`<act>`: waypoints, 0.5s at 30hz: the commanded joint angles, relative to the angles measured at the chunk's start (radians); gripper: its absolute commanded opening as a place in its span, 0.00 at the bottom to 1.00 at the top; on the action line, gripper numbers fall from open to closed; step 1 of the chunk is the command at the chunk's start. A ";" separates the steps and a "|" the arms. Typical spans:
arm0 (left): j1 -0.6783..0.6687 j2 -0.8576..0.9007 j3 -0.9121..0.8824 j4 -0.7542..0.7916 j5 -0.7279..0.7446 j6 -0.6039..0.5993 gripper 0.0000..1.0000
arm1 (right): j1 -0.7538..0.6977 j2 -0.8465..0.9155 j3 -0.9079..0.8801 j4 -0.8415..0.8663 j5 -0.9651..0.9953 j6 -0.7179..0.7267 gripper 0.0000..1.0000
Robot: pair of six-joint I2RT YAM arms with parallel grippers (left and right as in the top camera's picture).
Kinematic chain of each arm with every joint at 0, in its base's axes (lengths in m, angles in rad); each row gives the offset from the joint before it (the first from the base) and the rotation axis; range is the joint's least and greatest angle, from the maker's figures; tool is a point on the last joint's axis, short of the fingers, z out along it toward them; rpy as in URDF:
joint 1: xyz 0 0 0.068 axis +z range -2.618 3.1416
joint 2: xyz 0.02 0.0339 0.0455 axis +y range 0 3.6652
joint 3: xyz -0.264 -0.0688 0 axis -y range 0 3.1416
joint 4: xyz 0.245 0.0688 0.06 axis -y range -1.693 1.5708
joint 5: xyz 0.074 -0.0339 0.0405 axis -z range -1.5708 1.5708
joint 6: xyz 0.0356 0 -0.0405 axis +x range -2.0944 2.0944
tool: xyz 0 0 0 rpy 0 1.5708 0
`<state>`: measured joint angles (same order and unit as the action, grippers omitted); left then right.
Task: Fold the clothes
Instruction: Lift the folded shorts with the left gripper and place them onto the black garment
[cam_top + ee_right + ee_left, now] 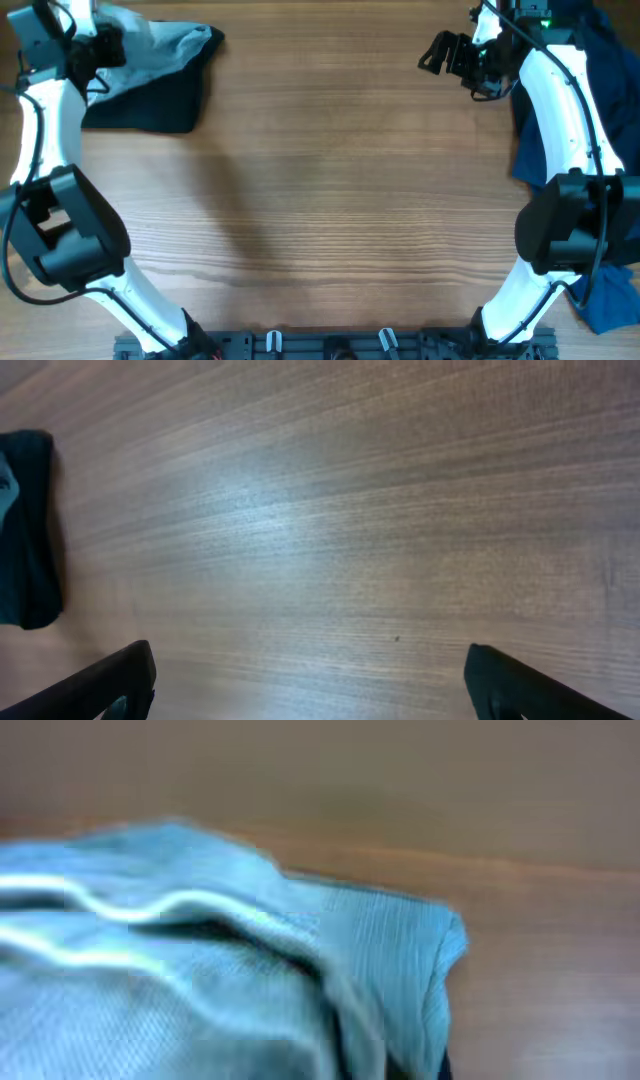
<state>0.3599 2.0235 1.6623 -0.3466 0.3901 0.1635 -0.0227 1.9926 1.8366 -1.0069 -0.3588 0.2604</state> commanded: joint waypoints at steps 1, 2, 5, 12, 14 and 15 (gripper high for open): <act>0.027 -0.011 0.019 -0.150 0.024 -0.099 0.24 | 0.003 0.016 -0.007 0.021 -0.001 0.014 1.00; 0.032 -0.011 0.019 -0.193 0.024 -0.122 0.32 | 0.003 0.016 -0.008 0.023 -0.001 0.020 1.00; 0.043 -0.011 0.019 -0.407 0.023 -0.146 0.91 | 0.003 0.016 -0.008 0.031 0.000 0.028 1.00; 0.057 -0.104 0.019 -0.611 0.021 -0.184 1.00 | 0.003 0.016 -0.008 0.037 -0.001 0.027 0.99; 0.057 -0.192 0.019 -0.696 0.021 -0.184 1.00 | 0.003 0.016 -0.008 0.042 0.000 0.027 1.00; 0.056 -0.247 0.019 -0.744 0.021 -0.184 1.00 | 0.003 0.016 -0.008 0.048 -0.001 0.027 1.00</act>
<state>0.4110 1.9343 1.6711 -1.0275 0.3916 -0.0067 -0.0227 1.9934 1.8362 -0.9691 -0.3588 0.2756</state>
